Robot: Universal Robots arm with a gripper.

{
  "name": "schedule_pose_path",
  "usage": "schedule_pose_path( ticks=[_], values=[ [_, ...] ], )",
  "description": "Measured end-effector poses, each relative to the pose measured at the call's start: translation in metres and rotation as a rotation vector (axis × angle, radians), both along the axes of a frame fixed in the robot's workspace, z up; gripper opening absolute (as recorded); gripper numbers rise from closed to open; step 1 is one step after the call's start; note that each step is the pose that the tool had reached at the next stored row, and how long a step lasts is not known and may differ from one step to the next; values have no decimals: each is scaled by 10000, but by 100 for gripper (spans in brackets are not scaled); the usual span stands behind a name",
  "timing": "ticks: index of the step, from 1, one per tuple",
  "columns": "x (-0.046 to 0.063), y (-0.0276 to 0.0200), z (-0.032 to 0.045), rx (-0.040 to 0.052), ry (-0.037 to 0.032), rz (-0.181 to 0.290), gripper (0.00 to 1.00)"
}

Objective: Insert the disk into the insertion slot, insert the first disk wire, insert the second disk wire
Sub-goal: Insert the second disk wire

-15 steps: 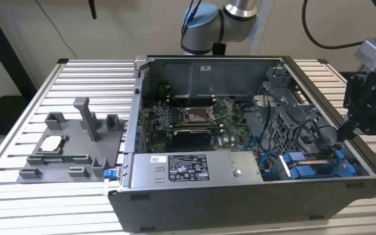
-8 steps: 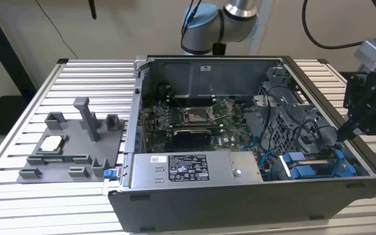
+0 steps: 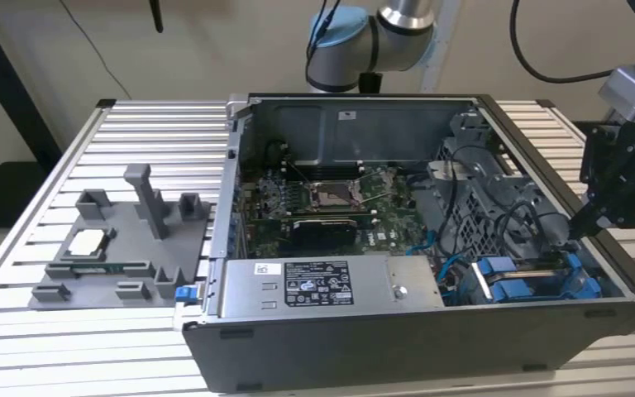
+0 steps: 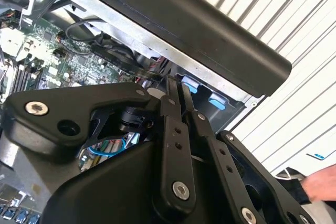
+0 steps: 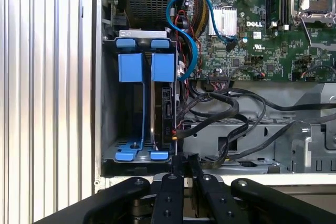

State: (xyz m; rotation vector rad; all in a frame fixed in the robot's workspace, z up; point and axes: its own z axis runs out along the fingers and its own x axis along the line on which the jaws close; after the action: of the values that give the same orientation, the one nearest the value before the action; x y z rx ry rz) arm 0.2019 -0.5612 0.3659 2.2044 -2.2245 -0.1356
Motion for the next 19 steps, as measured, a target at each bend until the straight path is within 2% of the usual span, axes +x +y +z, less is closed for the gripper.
schedule_pose_path(
  ticks=[4,7,9,12,16,17,18,19],
  values=[
    [0,1,0,13,0,-1,16],
    [0,1,-1,137,-1,-5,15],
    [-1,1,-1,149,-2,-8,11],
    [0,-5,7,152,10,-11,11],
    [19,-25,8,150,143,-10,12],
    [27,-29,8,149,172,-11,18],
    [37,-32,8,150,201,-10,18],
    [48,-37,8,149,236,-11,25]
  ],
)
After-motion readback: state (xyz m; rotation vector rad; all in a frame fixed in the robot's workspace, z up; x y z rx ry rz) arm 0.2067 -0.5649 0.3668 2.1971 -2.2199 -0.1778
